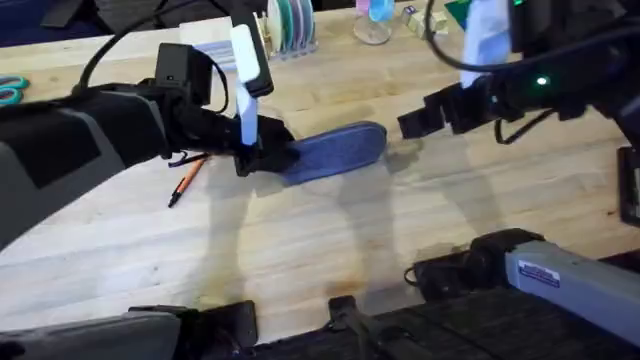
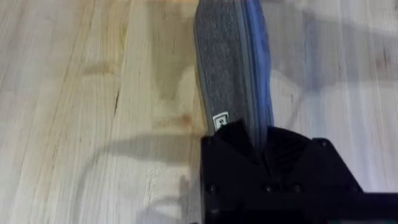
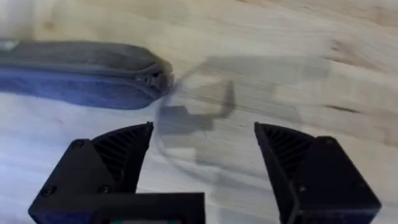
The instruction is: Unzip the bag, pick up the pens from the table one at a time and place them inside, then zip the bag closed.
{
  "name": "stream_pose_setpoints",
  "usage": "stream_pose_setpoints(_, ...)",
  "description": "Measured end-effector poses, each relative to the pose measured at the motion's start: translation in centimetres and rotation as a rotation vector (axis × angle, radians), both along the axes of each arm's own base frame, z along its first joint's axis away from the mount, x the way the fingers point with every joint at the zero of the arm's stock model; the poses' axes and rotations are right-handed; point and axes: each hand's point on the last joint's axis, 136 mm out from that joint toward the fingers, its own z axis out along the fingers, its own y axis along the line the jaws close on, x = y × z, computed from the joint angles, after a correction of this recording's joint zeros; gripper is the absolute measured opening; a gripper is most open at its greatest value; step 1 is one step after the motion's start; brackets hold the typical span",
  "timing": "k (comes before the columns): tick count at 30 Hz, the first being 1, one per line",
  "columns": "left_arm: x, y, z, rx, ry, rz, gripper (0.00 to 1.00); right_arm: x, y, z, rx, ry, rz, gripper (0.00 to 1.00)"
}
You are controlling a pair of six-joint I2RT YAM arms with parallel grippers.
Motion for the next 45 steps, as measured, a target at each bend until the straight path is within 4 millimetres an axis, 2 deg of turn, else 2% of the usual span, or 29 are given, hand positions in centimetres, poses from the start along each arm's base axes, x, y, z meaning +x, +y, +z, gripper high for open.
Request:
stream_pose_setpoints(10, 0.0, 0.0, 0.0, 0.0, 0.0, 0.0, 0.043, 1.8, 1.5, -2.1, -0.083, -0.003, 0.363, 0.998)
stream_pose_setpoints(15, 0.0, 0.0, 0.0, 0.0, 0.0, 0.0, 0.043, 2.3, 1.8, -2.1, -0.197, -0.055, 0.595, 0.998)
stream_pose_setpoints(18, 0.0, 0.0, 0.0, 0.0, 0.0, 0.0, 0.043, 2.5, 2.0, -2.0, -0.235, -0.078, 0.674, 0.998)
stream_pose_setpoints(25, 0.0, 0.0, 0.0, 0.0, 0.0, 0.0, 0.043, 2.3, 3.1, -2.0, -0.266, -0.095, 0.771, 0.998)
stream_pose_setpoints(36, 0.0, 0.0, 0.0, 0.0, 0.0, 0.0, 0.043, 2.5, 4.3, -1.8, -0.277, -0.119, 0.824, 0.998)
stream_pose_setpoints(45, 0.0, 0.0, 0.0, 0.0, 0.0, 0.0, 0.043, 2.4, 4.4, -3.3, -0.253, -0.067, 0.836, 0.998)
